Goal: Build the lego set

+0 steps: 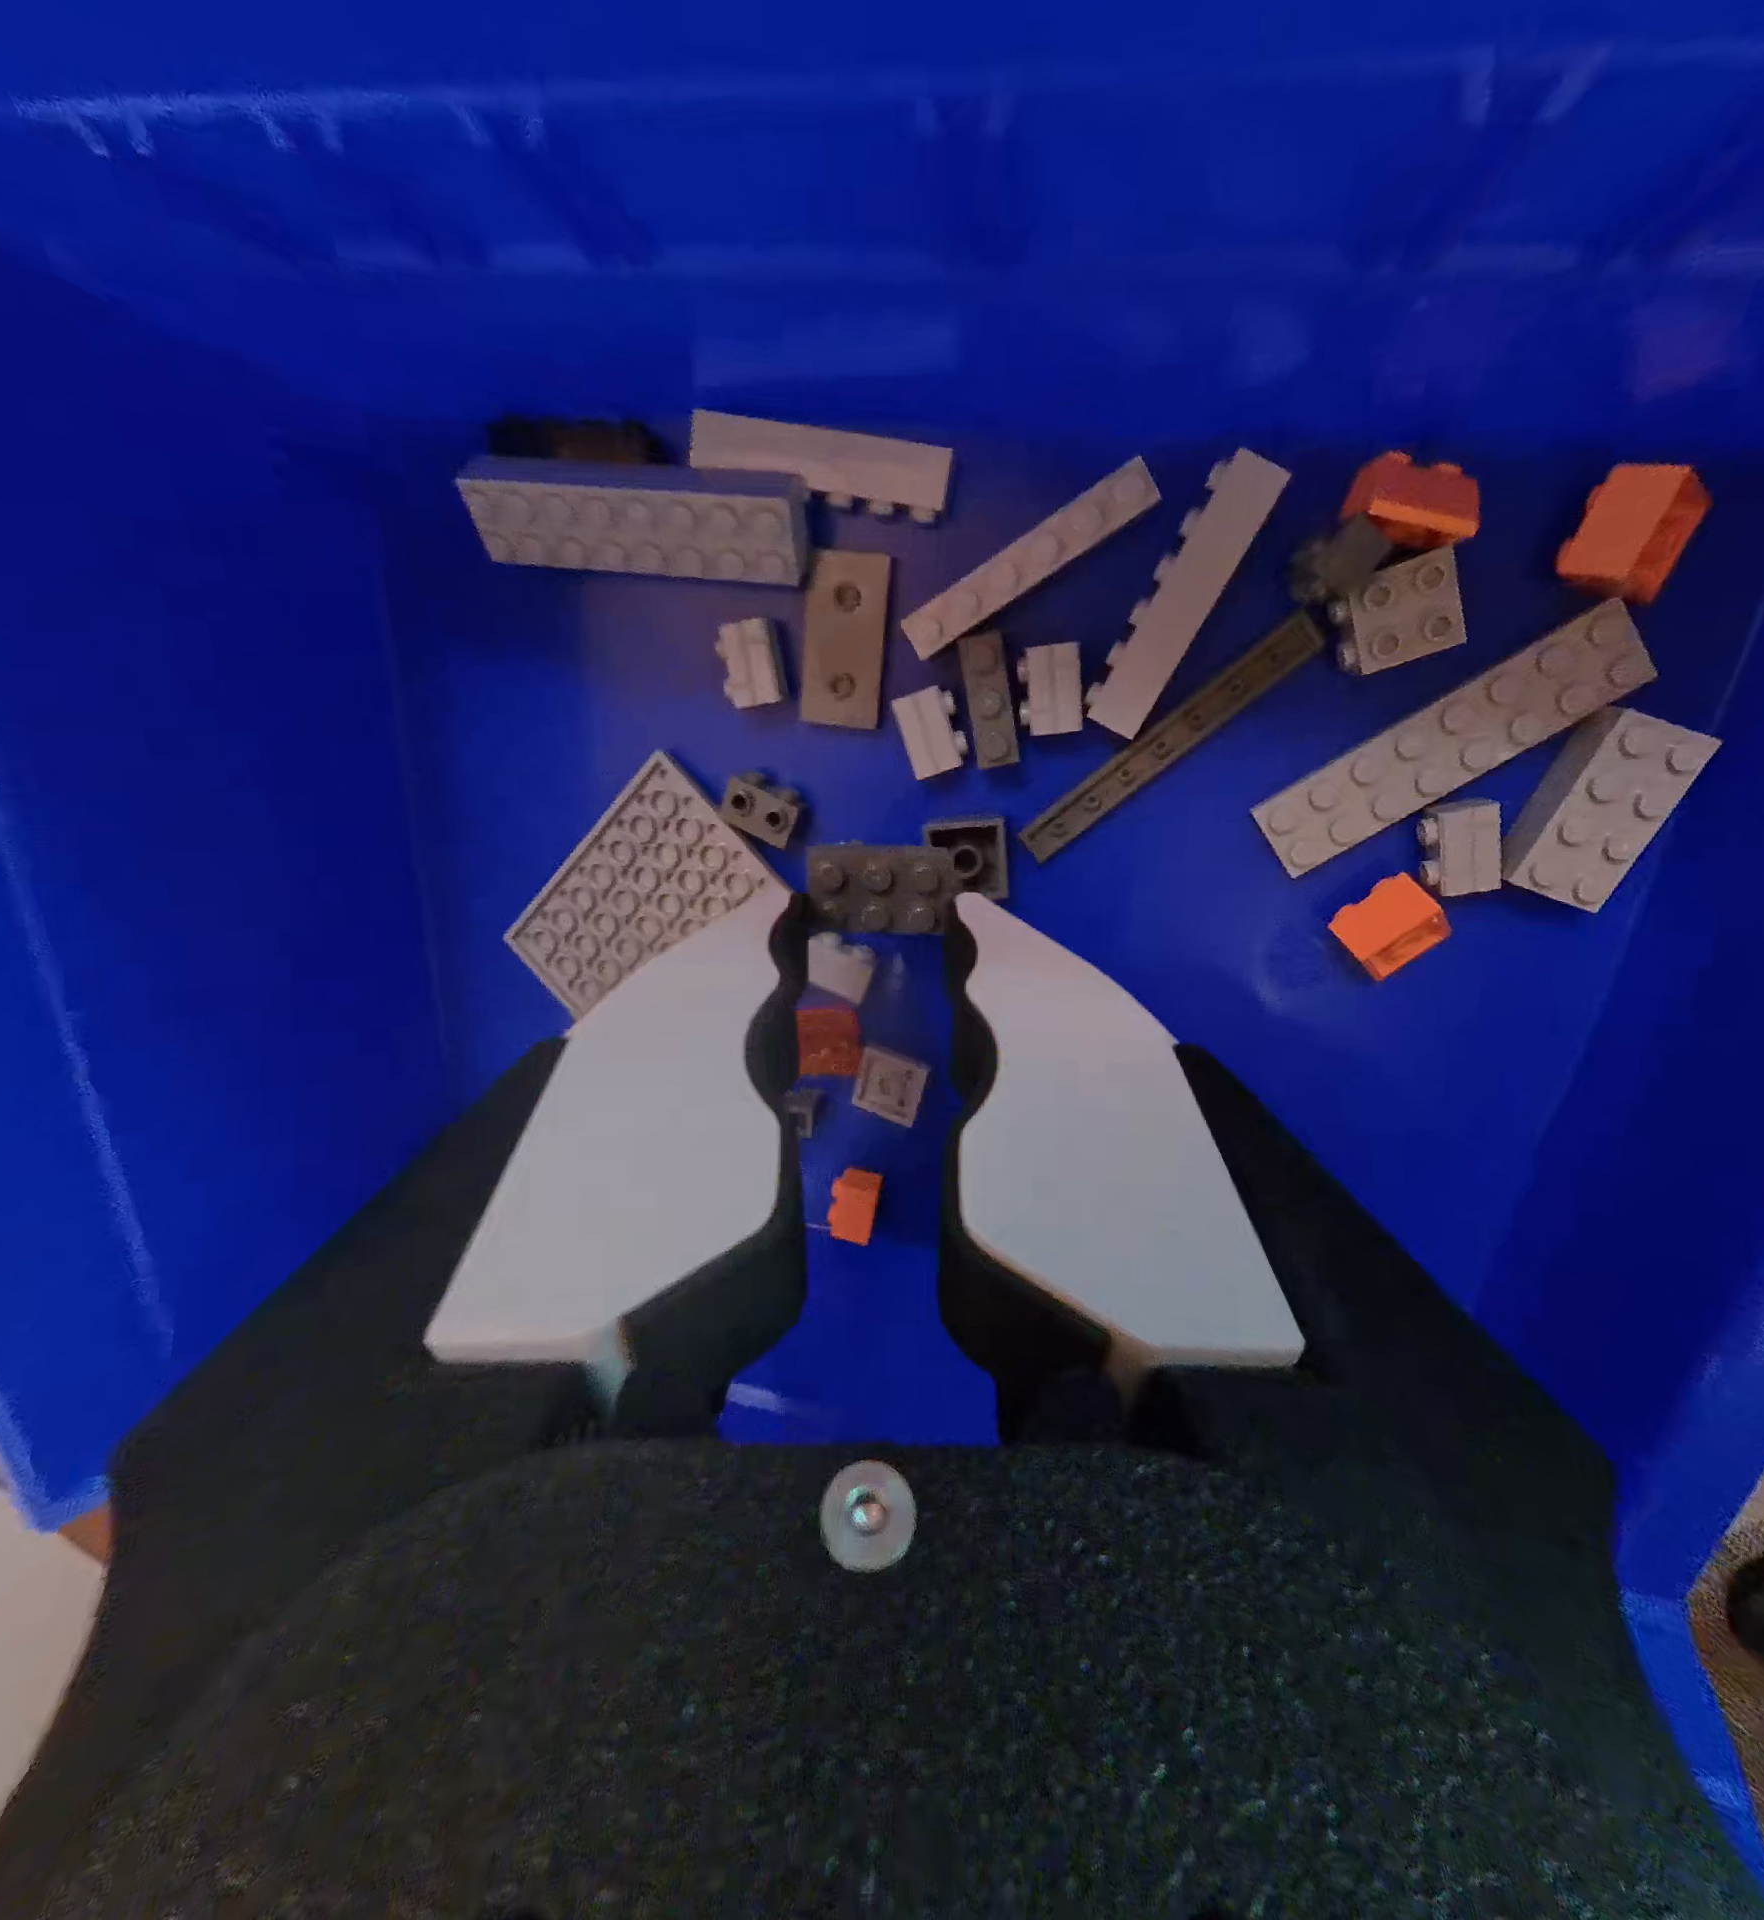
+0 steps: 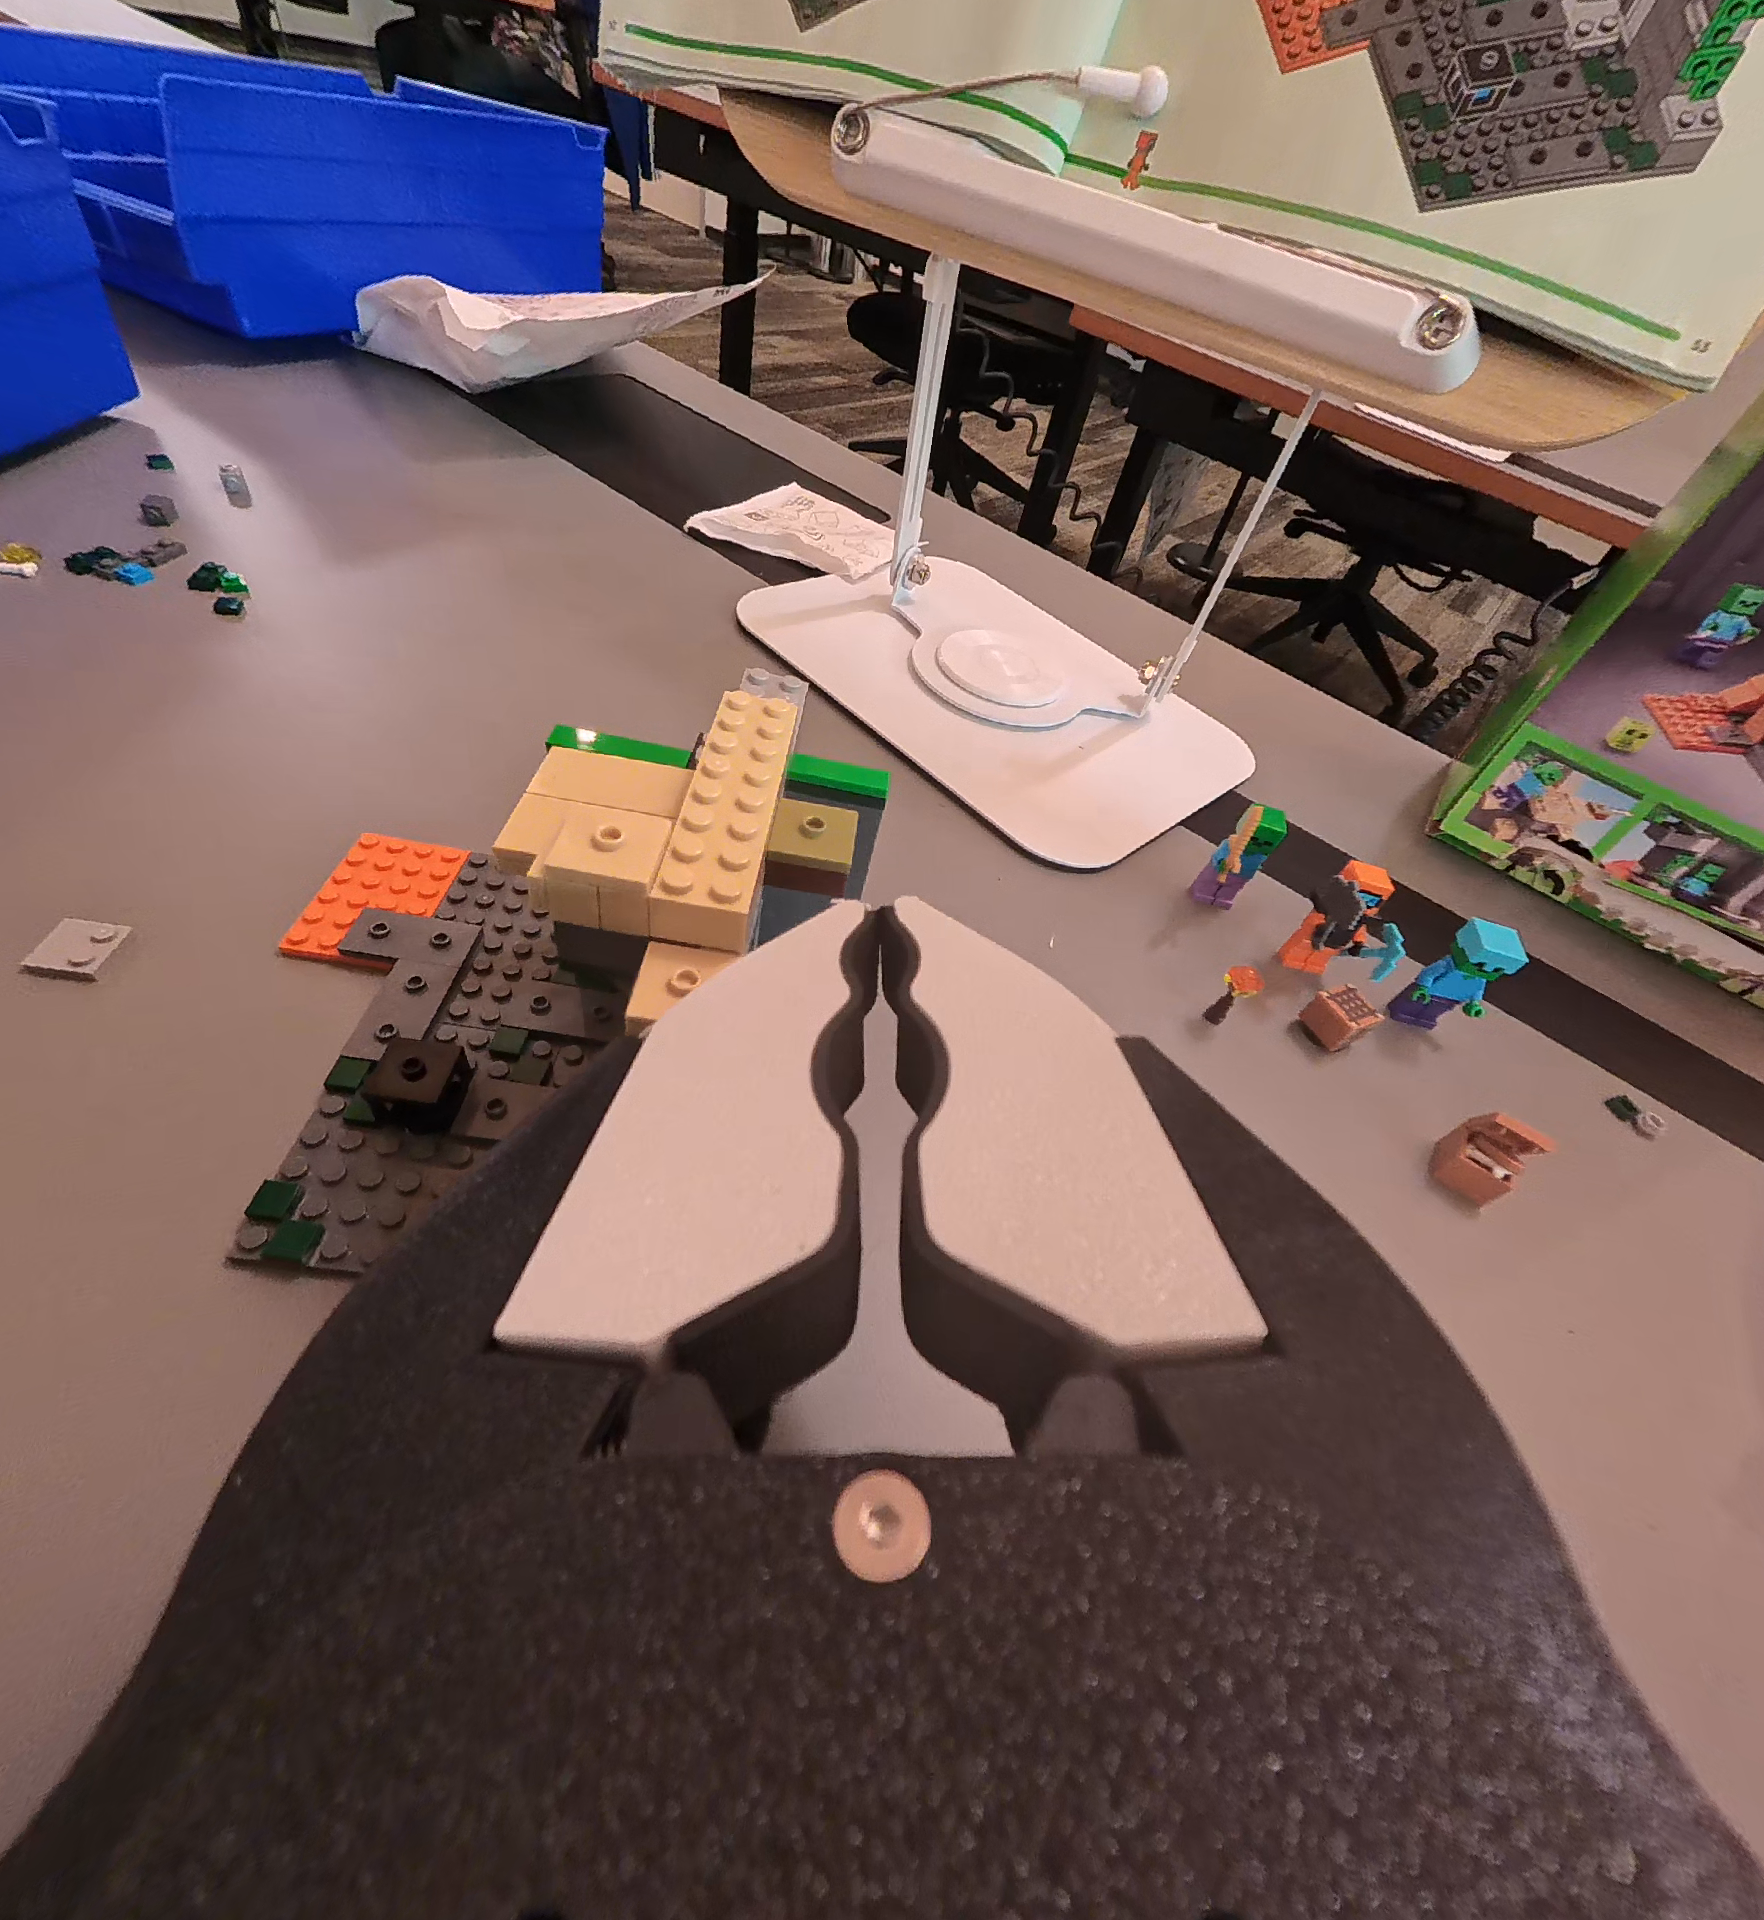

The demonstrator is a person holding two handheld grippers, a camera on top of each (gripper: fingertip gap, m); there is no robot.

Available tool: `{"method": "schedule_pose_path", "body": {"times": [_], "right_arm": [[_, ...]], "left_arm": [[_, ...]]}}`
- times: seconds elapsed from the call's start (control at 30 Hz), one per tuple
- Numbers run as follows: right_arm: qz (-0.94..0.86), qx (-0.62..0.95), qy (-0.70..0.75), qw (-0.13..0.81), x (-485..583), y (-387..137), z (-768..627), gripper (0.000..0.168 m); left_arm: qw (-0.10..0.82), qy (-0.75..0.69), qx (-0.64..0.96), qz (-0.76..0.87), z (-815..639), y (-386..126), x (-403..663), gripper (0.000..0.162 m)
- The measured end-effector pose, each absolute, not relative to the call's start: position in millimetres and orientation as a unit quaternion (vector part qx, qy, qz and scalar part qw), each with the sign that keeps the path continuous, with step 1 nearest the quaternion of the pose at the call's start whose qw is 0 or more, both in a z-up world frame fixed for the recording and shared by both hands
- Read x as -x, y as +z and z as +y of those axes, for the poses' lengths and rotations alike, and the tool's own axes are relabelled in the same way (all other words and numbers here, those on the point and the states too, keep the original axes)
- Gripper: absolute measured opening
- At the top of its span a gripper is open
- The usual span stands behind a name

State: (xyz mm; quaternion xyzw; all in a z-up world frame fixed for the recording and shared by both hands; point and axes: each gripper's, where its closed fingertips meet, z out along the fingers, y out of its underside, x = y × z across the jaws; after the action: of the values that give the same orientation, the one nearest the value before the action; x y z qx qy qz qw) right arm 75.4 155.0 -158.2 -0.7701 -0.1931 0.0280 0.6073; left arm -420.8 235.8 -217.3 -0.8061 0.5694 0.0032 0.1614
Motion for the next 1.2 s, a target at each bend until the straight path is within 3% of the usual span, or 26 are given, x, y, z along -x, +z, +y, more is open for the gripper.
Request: {"method": "schedule_pose_path", "body": {"times": [0.17,0.4,0.63,1.2], "right_arm": [[-0.192,0.770,0.031,0.607,-75.4,-158.3,155.0,0.000],[-0.194,0.773,0.031,0.604,-74.0,-161.0,155.4,0.000],[-0.193,0.774,0.030,0.602,-74.1,-162.3,155.8,0.000],[-0.191,0.777,0.027,0.599,-77.4,-165.2,156.8,0.000]], "left_arm": [[0.176,0.024,0.815,0.552,244.7,-201.6,432.9,0.032],[0.179,0.060,0.824,0.535,254.9,-189.8,457.4,0.029],[0.091,0.036,0.817,0.569,228.1,-211.2,463.0,0.028],[-0.021,0.077,0.827,0.556,237.0,-249.0,468.8,0.035]]}}
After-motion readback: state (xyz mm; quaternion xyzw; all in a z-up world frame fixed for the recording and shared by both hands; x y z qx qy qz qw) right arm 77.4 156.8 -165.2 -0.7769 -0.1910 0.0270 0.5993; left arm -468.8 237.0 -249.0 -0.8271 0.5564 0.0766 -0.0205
